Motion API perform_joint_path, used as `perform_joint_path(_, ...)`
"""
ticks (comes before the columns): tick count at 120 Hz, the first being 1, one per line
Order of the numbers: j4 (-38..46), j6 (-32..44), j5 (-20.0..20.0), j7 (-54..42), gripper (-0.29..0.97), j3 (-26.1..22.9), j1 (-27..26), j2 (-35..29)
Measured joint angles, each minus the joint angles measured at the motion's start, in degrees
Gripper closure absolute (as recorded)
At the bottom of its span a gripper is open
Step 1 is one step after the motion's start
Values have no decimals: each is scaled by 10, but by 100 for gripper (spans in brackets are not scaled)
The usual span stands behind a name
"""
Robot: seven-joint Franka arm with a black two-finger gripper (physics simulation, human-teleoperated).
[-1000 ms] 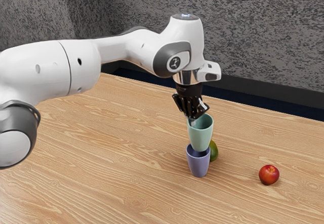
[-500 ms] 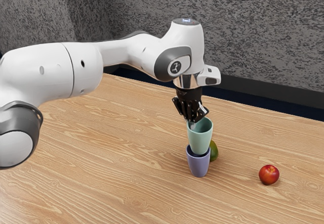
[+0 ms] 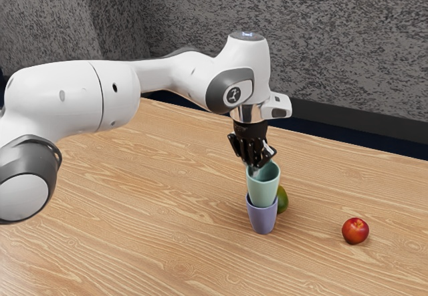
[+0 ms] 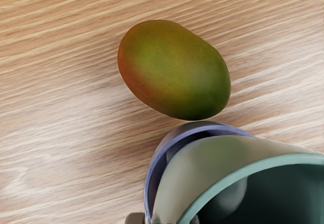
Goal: Place the left cup onto the right cup
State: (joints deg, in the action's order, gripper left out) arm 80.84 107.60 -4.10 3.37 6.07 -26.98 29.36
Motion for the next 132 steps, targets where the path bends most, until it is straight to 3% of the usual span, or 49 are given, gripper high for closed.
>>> perform_joint_path(21,0,0,-11,-2,33,1,2,1)
perform_joint_path(44,-4,-2,-13,-3,15,6,1,-9)
perform_joint_path(76,-5,-40,-13,-4,6,10,26,-84)
perform_joint_path(132,1,-164,-7,-5,3,4,215,-222)
